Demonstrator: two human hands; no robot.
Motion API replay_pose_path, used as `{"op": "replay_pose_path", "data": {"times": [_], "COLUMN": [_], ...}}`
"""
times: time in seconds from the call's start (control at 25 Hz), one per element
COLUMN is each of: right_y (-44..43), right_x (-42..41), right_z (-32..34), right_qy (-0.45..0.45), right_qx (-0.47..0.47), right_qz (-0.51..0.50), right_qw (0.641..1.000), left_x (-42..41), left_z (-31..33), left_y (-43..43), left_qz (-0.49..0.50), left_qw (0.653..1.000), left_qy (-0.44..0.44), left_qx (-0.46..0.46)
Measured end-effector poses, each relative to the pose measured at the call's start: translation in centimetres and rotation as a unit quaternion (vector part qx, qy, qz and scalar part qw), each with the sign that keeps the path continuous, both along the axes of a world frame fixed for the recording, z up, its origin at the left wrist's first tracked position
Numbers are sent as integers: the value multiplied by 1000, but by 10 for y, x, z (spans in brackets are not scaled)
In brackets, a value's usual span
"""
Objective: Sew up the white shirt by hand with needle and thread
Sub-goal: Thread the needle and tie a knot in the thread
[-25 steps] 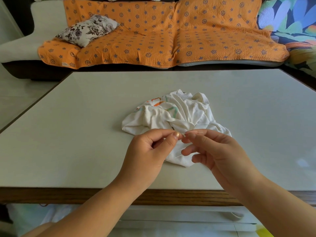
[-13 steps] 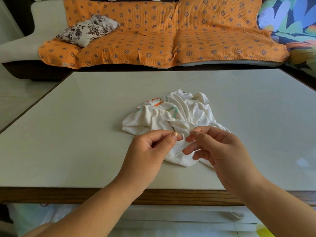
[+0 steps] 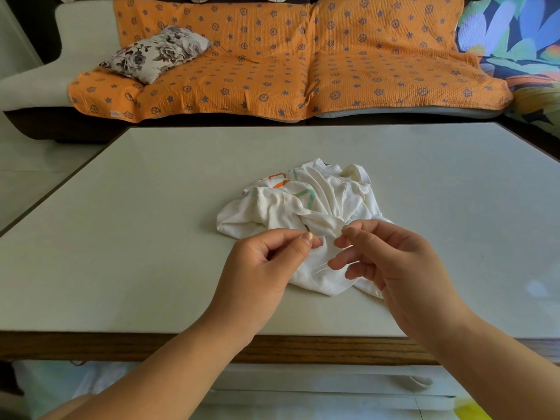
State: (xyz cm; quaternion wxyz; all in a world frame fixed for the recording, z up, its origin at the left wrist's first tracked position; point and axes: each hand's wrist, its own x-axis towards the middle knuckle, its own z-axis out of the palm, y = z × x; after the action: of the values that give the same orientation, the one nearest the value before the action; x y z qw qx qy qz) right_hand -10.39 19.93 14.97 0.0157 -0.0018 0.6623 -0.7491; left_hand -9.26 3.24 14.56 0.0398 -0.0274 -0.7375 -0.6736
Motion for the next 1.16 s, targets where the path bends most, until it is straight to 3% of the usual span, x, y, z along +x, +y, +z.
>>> {"op": "replay_pose_path", "data": {"times": [0.44, 1.16], "right_y": [2, 2], "right_x": [-1, 0], "right_z": [-1, 0], "right_qy": [-1, -32], "right_qx": [-2, -95], "right_qz": [-5, 65], "right_qw": [1000, 993], "left_x": [1, 2], "left_z": [2, 6], "left_y": [0, 0], "left_qz": [3, 17], "left_qw": [1000, 1000], "left_qy": [1, 0], "left_qx": [-10, -20]}}
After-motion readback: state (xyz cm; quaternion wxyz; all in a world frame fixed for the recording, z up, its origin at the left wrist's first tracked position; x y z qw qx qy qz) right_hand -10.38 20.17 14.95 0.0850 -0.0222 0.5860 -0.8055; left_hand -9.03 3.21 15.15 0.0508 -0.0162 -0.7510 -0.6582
